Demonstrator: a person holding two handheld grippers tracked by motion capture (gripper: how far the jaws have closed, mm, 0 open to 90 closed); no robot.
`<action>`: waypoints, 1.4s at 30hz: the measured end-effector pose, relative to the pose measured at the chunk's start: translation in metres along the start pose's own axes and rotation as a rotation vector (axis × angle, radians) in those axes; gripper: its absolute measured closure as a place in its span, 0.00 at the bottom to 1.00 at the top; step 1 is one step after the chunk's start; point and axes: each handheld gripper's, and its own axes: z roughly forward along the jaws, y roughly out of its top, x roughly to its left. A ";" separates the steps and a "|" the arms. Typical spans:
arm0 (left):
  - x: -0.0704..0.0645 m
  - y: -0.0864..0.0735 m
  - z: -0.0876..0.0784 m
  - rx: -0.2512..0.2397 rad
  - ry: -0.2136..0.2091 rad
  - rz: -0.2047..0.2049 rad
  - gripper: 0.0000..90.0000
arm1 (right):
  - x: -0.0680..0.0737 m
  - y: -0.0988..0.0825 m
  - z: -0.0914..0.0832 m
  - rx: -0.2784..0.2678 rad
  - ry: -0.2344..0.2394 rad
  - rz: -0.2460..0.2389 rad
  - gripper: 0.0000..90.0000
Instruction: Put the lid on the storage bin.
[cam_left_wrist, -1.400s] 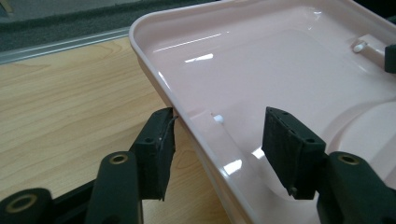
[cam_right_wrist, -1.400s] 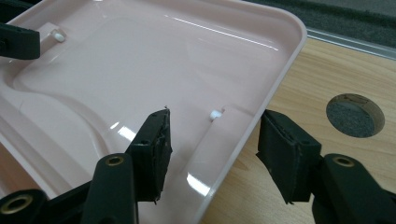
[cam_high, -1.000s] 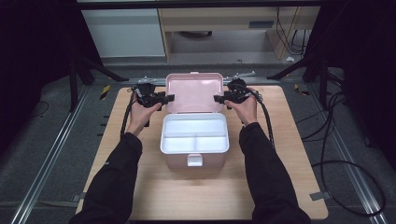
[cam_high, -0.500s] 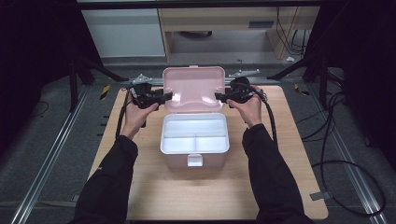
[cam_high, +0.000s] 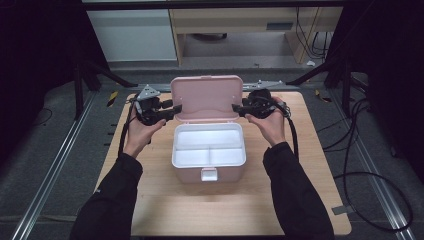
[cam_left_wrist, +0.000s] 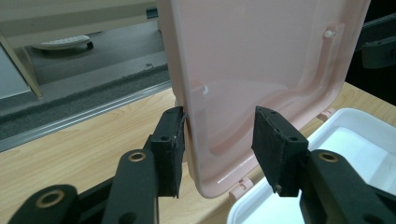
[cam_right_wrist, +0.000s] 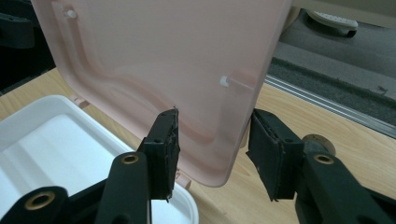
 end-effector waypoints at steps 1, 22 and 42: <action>-0.003 0.000 -0.002 0.006 0.006 0.011 0.60 | 0.001 0.000 -0.002 0.002 -0.003 -0.009 0.61; -0.042 -0.032 -0.043 0.054 0.046 0.107 0.78 | 0.035 -0.033 -0.058 -0.062 -0.022 -0.071 0.89; -0.079 -0.070 -0.077 0.086 0.051 0.117 0.64 | 0.055 -0.088 -0.090 -0.034 0.011 -0.042 0.74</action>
